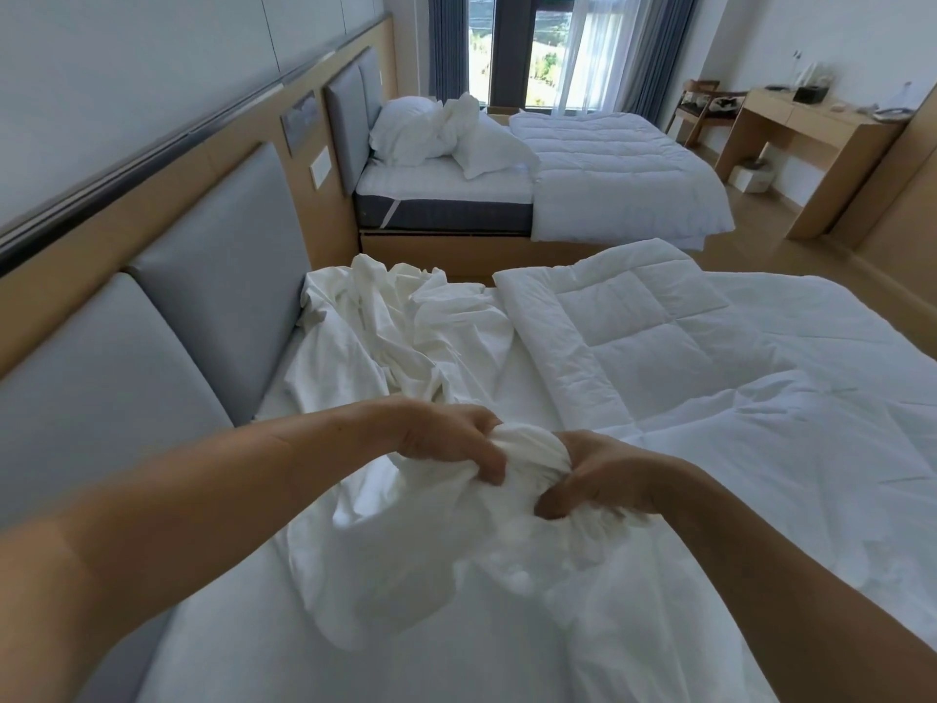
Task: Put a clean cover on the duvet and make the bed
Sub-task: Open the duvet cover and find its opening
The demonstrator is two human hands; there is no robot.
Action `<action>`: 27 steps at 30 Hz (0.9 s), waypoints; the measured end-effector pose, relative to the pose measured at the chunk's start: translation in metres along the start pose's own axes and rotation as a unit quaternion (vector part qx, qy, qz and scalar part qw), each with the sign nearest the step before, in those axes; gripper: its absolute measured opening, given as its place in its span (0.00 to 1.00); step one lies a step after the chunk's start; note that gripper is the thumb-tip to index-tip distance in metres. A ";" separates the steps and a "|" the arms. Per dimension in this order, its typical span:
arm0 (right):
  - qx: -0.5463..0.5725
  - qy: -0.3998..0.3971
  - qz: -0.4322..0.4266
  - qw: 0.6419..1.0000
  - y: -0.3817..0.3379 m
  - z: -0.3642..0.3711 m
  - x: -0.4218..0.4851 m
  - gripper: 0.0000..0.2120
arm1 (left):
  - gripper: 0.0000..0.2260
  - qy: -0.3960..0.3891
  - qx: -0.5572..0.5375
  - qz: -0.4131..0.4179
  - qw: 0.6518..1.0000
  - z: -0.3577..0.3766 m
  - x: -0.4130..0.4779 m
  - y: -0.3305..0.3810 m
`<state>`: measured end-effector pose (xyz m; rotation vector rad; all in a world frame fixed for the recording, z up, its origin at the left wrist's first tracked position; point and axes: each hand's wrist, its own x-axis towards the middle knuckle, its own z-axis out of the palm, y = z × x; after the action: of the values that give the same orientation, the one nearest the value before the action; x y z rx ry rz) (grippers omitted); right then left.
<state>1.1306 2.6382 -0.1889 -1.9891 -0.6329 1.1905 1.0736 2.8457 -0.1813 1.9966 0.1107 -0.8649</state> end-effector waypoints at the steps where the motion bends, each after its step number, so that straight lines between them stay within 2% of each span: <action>1: -0.011 0.023 -0.019 0.999 0.001 0.000 0.003 0.23 | 0.14 0.019 -0.025 0.001 0.999 0.000 0.003 0.000; 5: -0.133 0.163 -0.047 0.977 0.000 0.002 0.010 0.34 | 0.14 0.062 -0.087 0.006 0.994 0.001 0.011 0.003; 8: -0.168 0.185 -0.051 0.967 -0.011 0.004 0.005 0.46 | 0.11 0.059 -0.085 -0.003 0.995 0.003 0.015 0.006; 9: -0.161 0.184 -0.046 0.969 -0.015 0.007 0.004 0.47 | 0.11 0.054 -0.082 -0.004 0.995 0.005 0.015 0.007; 11: -0.176 0.211 -0.033 0.961 -0.016 0.014 0.008 0.40 | 0.10 0.048 -0.078 -0.002 0.996 0.006 0.018 0.009; 13: -0.192 0.246 -0.022 0.950 -0.011 0.019 0.013 0.30 | 0.06 0.044 -0.068 -0.002 0.997 0.005 0.019 0.013; 16: -0.164 0.197 0.001 0.967 -0.001 0.016 0.015 0.16 | 0.05 0.026 -0.015 -0.007 1.000 0.002 0.016 0.018; 18: -0.145 0.149 0.009 0.978 0.004 0.013 0.013 0.14 | 0.09 -0.001 0.077 0.004 0.997 -0.001 0.015 0.021; 20: -0.119 0.126 -0.008 0.985 0.007 0.011 0.012 0.14 | 0.12 -0.006 0.193 0.014 0.981 -0.002 0.015 0.027; 22: -0.070 0.106 -0.033 0.991 0.009 0.011 0.011 0.15 | 0.13 0.005 0.261 0.018 0.965 -0.005 0.014 0.032; 27: 0.109 0.062 -0.089 0.988 0.011 0.015 0.011 0.18 | 0.13 0.016 0.289 0.025 0.957 -0.018 0.010 0.037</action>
<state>1.1228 2.6438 -0.2081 -1.7682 -0.5781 0.9756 1.1053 2.8368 -0.1547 2.5432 -0.1987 -0.9018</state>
